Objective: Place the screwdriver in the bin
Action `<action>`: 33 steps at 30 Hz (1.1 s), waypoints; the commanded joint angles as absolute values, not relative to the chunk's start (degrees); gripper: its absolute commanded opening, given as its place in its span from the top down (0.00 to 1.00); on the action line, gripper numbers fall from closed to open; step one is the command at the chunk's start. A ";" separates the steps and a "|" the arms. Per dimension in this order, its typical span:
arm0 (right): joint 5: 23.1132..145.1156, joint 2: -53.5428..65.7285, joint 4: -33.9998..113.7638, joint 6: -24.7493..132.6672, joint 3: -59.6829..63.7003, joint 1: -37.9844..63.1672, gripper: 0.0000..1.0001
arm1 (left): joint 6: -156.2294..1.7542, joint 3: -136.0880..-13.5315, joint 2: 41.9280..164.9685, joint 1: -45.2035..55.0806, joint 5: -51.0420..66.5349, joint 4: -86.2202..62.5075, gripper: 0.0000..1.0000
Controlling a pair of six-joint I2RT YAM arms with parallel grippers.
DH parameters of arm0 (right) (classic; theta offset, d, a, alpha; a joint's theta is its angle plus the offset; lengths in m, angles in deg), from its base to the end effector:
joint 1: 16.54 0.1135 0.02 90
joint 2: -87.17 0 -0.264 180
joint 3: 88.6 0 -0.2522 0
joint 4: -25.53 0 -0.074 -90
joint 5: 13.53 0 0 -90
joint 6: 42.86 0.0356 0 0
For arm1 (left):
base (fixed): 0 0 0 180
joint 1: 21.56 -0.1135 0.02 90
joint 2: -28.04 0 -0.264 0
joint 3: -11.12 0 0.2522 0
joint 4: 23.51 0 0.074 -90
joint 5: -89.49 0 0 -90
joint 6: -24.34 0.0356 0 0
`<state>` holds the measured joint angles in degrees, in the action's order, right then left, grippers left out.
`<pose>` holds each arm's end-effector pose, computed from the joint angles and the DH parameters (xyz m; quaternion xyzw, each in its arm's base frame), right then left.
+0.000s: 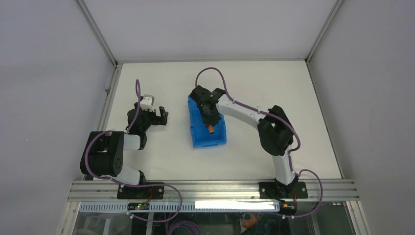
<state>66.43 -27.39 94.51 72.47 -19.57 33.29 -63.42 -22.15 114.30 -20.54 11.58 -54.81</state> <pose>0.2719 0.3124 0.2338 -0.1960 0.9651 0.0235 0.1724 0.2555 -0.0120 0.1353 0.0825 0.8209 -0.0812 0.5592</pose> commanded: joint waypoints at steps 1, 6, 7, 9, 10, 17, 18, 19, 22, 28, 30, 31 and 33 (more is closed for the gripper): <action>66.90 -27.84 88.89 75.58 -16.80 34.34 0.89 | -63.90 -23.13 114.13 -21.07 12.32 -58.44 0.01; 65.47 -28.27 84.42 77.83 -12.49 34.44 0.76 | -63.86 -23.13 114.17 -21.11 12.32 -58.44 0.01; 65.49 -28.30 83.84 77.98 -12.19 34.56 0.75 | -63.89 -23.12 114.17 -21.12 12.32 -58.44 0.01; 64.81 -28.48 83.30 78.20 -11.88 34.54 0.73 | -63.90 -23.12 114.13 -21.05 12.32 -58.44 0.01; 64.34 -28.60 83.12 78.38 -11.77 34.53 0.73 | -63.90 -23.16 114.15 -21.07 12.33 -58.44 0.01; 63.62 -28.82 82.41 78.96 -12.09 34.53 0.68 | -63.90 -23.12 114.15 -21.12 12.32 -58.46 0.01; 63.44 -28.84 82.34 78.96 -12.09 34.53 0.66 | -63.90 -23.13 114.17 -21.08 12.32 -58.45 0.01; 63.34 -28.91 82.35 78.96 -12.21 34.53 0.65 | -63.90 -23.14 114.17 -21.08 12.32 -58.44 0.01; 63.12 -29.02 82.47 78.92 -12.56 34.53 0.62 | -63.90 -23.12 114.16 -21.08 12.34 -58.44 0.01; 62.54 -25.98 83.48 77.93 -13.89 35.08 0.62 | -63.89 -23.12 114.17 -21.05 12.32 -58.44 0.01; 62.10 -23.96 84.11 77.16 -14.42 35.19 0.62 | -63.90 -23.12 114.13 -21.12 12.32 -58.44 0.01; 61.76 -22.79 84.19 76.71 -14.54 35.17 0.61 | -63.90 -23.12 114.17 -21.12 12.34 -58.44 0.01; 61.54 -20.07 84.12 75.50 -14.55 35.16 0.61 | -63.90 -23.12 114.15 -21.05 12.32 -58.44 0.01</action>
